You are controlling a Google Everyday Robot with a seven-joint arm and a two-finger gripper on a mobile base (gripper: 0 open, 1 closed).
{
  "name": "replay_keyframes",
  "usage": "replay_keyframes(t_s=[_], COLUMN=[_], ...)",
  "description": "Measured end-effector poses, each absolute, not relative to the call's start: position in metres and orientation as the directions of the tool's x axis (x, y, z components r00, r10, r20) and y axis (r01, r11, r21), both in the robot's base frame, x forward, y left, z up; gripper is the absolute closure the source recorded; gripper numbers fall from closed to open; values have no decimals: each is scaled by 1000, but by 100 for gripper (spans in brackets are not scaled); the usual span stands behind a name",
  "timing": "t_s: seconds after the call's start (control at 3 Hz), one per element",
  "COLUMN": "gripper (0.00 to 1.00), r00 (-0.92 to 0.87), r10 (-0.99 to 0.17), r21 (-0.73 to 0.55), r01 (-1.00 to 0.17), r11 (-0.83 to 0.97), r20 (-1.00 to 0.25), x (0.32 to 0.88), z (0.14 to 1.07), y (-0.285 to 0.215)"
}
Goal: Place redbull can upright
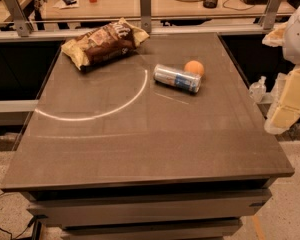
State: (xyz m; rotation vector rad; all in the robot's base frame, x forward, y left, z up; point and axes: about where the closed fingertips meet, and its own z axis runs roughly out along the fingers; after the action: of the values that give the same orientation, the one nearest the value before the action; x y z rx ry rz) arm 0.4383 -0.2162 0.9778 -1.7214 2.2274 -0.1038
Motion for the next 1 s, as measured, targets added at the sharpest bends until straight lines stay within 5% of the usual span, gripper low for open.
replay_keyframes(t_s=[1.0], gripper=[0], r00=[-243], r10=[-956], r21=[-279], r01=[-918], r11=[281], r20=[-165], x=[484], z=[985], y=[-166])
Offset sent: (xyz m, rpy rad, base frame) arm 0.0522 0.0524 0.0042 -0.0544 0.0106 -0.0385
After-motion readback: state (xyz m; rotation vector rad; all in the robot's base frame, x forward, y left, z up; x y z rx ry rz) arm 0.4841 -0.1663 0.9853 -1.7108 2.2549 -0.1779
